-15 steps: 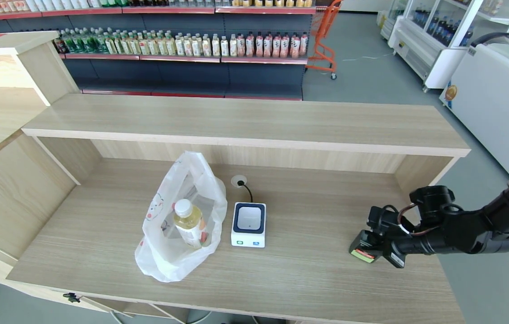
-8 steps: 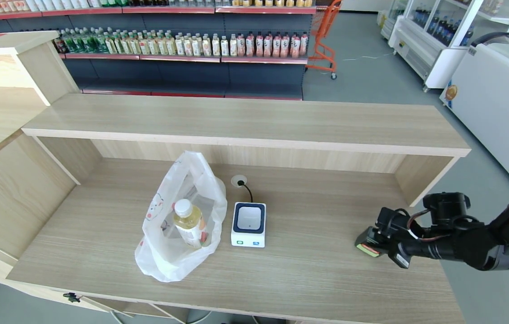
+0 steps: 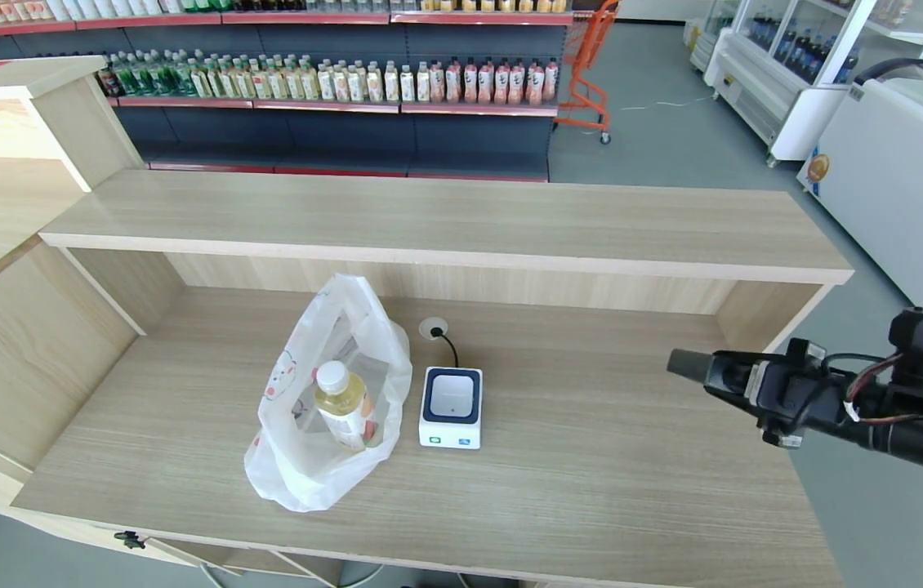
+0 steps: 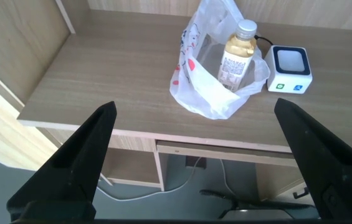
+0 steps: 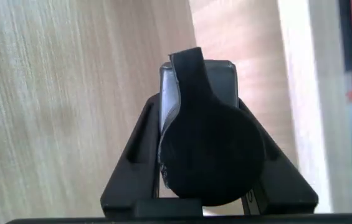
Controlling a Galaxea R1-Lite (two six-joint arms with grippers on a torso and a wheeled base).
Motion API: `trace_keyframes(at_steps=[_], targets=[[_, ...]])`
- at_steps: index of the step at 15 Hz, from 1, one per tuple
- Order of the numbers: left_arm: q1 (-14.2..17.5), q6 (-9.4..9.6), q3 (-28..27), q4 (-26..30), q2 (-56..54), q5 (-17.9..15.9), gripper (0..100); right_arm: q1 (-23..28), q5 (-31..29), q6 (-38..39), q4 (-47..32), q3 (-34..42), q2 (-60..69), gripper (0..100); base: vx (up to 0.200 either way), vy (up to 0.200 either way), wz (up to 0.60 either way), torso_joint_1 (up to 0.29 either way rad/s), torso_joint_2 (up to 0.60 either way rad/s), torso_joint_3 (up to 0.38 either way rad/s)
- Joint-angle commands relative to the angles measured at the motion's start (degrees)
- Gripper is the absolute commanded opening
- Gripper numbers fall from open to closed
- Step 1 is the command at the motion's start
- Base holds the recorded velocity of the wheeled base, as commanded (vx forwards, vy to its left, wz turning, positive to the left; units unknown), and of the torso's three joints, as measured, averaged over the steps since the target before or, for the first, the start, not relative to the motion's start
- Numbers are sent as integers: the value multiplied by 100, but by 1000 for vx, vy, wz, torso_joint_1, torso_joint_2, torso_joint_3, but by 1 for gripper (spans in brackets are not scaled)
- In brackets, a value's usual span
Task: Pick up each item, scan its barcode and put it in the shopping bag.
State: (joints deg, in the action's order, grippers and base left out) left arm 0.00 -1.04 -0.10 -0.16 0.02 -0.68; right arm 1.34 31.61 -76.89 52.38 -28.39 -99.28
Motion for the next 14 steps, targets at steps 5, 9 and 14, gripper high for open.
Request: trace_keyframes(at_steps=[5,9,14], targets=[[0,-2,1,-2,-2,-2,100,-2235,2728,-6550,-782,387,445,0,0,0,0,0,0,0],[0,-2,1,-2,-2,-2,100,-2551,2895,-8000,-1960,396,937,0,0,0,0,0,0,0],[0,-2,1,-2,-2,-2,100,-2560,3703,-8202,-1960,413,1271,0,0,0,0,0,0,0]])
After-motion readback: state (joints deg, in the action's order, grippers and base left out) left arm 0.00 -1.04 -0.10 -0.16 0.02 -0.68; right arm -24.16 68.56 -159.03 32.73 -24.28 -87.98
